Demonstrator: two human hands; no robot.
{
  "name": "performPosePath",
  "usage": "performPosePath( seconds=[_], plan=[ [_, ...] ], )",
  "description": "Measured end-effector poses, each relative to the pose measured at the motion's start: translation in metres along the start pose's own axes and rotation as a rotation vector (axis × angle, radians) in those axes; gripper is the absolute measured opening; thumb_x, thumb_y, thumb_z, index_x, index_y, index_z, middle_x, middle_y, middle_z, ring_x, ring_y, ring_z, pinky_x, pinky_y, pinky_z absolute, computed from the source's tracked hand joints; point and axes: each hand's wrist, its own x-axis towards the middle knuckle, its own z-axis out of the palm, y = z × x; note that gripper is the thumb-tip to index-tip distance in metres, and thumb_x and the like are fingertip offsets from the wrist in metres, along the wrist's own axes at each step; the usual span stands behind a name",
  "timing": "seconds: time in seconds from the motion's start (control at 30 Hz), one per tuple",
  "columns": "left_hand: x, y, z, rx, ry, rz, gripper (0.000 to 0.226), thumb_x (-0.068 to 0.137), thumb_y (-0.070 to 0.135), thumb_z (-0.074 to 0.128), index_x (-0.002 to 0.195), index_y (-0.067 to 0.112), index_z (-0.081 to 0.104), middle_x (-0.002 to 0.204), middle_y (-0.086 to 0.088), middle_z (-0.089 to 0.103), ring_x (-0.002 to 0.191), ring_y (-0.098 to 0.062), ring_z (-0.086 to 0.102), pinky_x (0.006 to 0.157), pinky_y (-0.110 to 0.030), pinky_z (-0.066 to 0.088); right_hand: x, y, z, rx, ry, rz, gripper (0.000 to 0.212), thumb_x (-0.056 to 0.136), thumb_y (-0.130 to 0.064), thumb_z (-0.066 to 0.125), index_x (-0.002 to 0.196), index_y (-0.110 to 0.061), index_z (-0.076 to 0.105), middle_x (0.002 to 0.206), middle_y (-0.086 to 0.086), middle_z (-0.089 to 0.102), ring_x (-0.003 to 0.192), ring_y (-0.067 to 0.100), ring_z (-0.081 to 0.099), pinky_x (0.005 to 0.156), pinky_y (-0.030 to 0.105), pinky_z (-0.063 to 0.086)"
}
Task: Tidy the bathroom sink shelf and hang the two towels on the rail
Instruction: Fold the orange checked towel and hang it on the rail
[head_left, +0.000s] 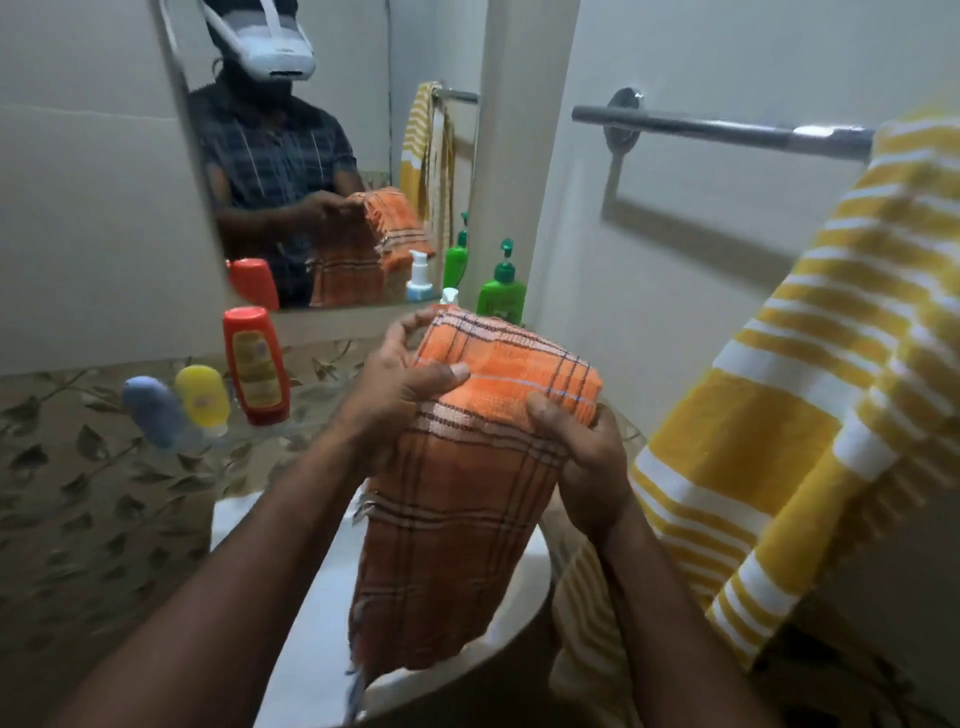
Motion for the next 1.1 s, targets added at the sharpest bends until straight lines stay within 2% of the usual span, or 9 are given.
performPosePath(
  seconds=[0.17,0.3,0.33,0.5,0.67,0.8,0.9,1.0,1.1],
  plan=[
    [0.053,0.053,0.017,0.089,-0.201,0.173,0.088,0.089,-0.017,0.060,0.155,0.039,0.044,0.132,-0.008,0.066,0.107,-0.034,0.068,0.082,-0.040,0.062,0.048,-0.046,0.007,-0.194,0.077,-0.155,0.042,0.086,-0.023,0.076,0.117,0.004,0.071,0.108,0.020,0.078,0.103,0.036,0.077,0.094,0.050,0.061],
    [0.101,0.104,0.029,0.078,-0.315,0.289,0.082,0.083,-0.015,0.059,0.154,0.025,0.049,0.134,-0.001,0.073,0.120,-0.031,0.068,0.097,-0.039,0.058,0.085,-0.110,0.026,-0.473,0.123,-0.411,0.004,0.090,-0.011,0.079,0.093,-0.014,0.080,0.091,-0.005,0.082,0.090,0.006,0.077,0.086,0.026,0.061],
    [0.114,0.118,0.033,0.048,-0.331,0.320,0.080,0.084,-0.016,0.058,0.154,0.022,0.049,0.132,-0.002,0.074,0.118,-0.027,0.069,0.098,-0.038,0.057,0.097,-0.126,0.033,-0.532,0.149,-0.481,0.012,0.089,-0.011,0.080,0.084,-0.022,0.079,0.087,-0.012,0.080,0.089,0.000,0.075,0.088,0.025,0.060],
    [0.166,0.177,0.047,-0.093,-0.426,0.468,0.072,0.092,-0.015,0.051,0.157,0.016,0.043,0.139,-0.006,0.070,0.129,-0.025,0.065,0.113,-0.042,0.050,0.146,-0.197,0.071,-0.842,0.251,-0.654,0.009,0.081,-0.033,0.078,0.087,-0.027,0.074,0.096,-0.008,0.078,0.096,0.010,0.075,0.094,0.033,0.059],
    [0.221,0.215,0.081,-0.207,-0.552,0.413,0.061,0.095,-0.017,0.044,0.147,0.014,0.051,0.118,-0.006,0.078,0.105,-0.022,0.076,0.088,-0.033,0.062,0.182,-0.248,0.075,-1.079,0.415,-0.594,0.029,0.089,-0.038,0.074,0.073,-0.014,0.073,0.071,-0.007,0.073,0.069,0.011,0.071,0.063,0.019,0.052],
    [0.268,0.200,0.107,0.176,-0.537,0.232,0.051,0.096,-0.009,0.054,0.144,0.007,0.058,0.111,-0.014,0.077,0.089,-0.025,0.073,0.084,-0.041,0.066,0.196,-0.251,0.045,-1.404,0.875,-0.458,0.040,0.087,-0.056,0.068,0.077,-0.018,0.069,0.089,0.003,0.078,0.093,0.029,0.072,0.079,0.033,0.052],
    [0.281,0.173,0.114,0.316,-0.473,0.289,0.035,0.093,0.001,0.072,0.125,0.015,0.072,0.115,-0.015,0.077,0.098,-0.025,0.071,0.106,-0.053,0.056,0.175,-0.234,0.032,-1.432,0.900,-0.567,0.023,0.086,-0.040,0.074,0.094,-0.018,0.073,0.093,-0.003,0.079,0.094,0.024,0.074,0.083,0.034,0.055],
    [0.278,0.168,0.118,0.401,-0.468,0.393,0.023,0.086,0.028,0.081,0.108,0.026,0.079,0.104,0.003,0.081,0.097,-0.016,0.076,0.102,-0.043,0.059,0.149,-0.193,0.028,-1.396,0.966,-0.724,0.012,0.088,-0.028,0.075,0.089,-0.016,0.073,0.083,-0.001,0.078,0.079,0.022,0.074,0.074,0.035,0.053],
    [0.273,0.181,0.119,0.615,-0.511,0.441,0.017,0.090,0.035,0.077,0.102,0.025,0.082,0.088,0.013,0.080,0.091,-0.010,0.075,0.089,-0.030,0.059,0.127,-0.129,0.020,-1.350,0.994,-0.586,0.003,0.091,-0.019,0.072,0.091,-0.017,0.074,0.078,0.000,0.075,0.070,0.021,0.069,0.067,0.035,0.054]
  ],
)
